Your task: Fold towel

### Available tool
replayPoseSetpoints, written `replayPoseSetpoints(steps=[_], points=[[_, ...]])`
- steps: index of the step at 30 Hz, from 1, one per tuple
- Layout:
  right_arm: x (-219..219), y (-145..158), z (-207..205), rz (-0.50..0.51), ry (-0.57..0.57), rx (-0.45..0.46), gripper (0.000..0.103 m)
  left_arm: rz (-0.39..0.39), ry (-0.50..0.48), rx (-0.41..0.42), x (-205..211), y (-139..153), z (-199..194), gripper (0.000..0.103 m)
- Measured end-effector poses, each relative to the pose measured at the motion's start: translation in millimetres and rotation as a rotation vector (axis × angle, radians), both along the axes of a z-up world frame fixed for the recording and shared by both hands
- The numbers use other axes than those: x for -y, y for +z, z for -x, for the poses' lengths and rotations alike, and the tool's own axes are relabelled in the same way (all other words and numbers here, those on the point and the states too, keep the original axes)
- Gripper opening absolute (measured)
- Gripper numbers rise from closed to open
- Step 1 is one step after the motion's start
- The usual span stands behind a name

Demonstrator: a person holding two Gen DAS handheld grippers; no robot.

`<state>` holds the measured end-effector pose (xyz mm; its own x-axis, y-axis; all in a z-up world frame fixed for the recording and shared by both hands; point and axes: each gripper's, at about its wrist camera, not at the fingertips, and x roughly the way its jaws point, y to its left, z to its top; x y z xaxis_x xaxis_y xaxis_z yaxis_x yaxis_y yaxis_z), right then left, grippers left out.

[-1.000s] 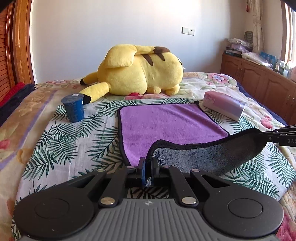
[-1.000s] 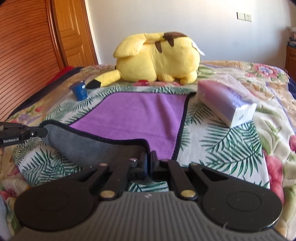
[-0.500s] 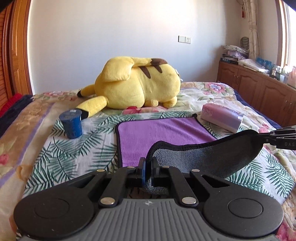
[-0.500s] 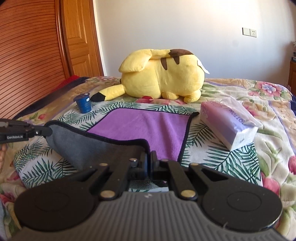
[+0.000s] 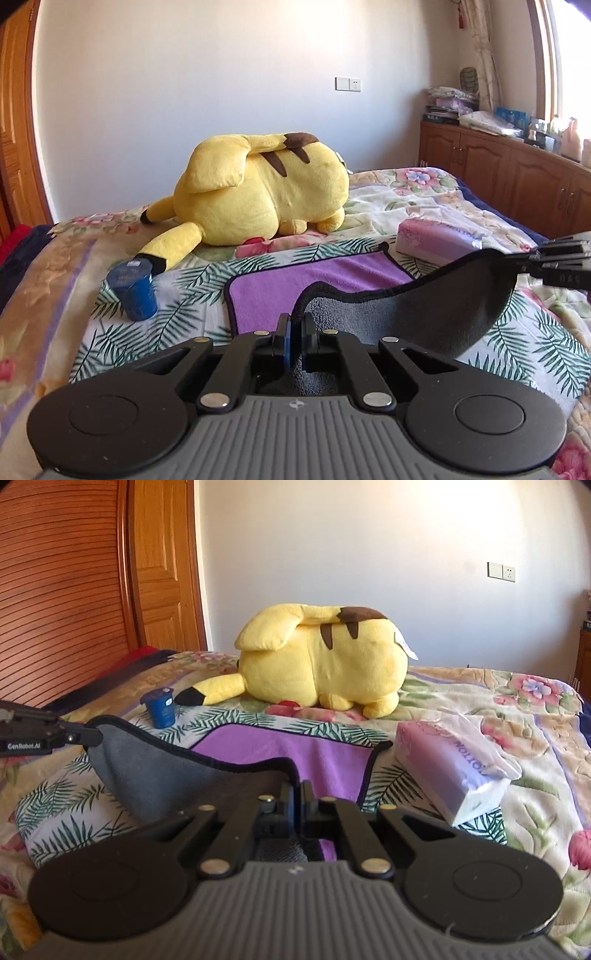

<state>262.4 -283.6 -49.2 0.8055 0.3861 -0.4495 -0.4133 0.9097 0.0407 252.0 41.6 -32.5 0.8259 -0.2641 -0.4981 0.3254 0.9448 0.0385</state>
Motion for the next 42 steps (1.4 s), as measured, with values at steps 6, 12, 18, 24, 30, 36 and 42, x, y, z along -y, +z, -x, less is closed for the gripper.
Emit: replayPoseSetpoints(steps=[6,12,18,24,30,36,42], points=[[-2.0,-3.5,-9.7,0.014,0.008,0.002,0.004,-0.031,-0.032,0.012,5.3,5.0,-14.5,0.000],[-2.1,0.6,-18.0,0.012,0.011,0.022,0.004,-0.017,-0.033,0.020,5.6,9.5,-29.2,0.000],[-3.3,4.0,-25.5,0.019,0.013,0.039,0.004,-0.034,-0.030,0.040,10.1,10.7,-39.8,0.000],[-6.5,7.5,-33.9,0.044,0.017,0.058,0.004,-0.023,-0.019,0.060,7.8,14.4,-48.0,0.000],[-2.0,12.6,-41.7,0.056,0.027,0.082,0.004,-0.022,-0.010,0.090,5.2,17.9,-53.4,0.000],[-1.2,16.8,-51.9,0.081,0.036,0.117,0.004,-0.035,0.002,0.118,7.4,16.2,-64.8,0.000],[-4.9,21.3,-67.3,0.100,0.033,0.158,0.004,-0.049,0.015,0.152,7.9,16.5,-78.0,0.000]])
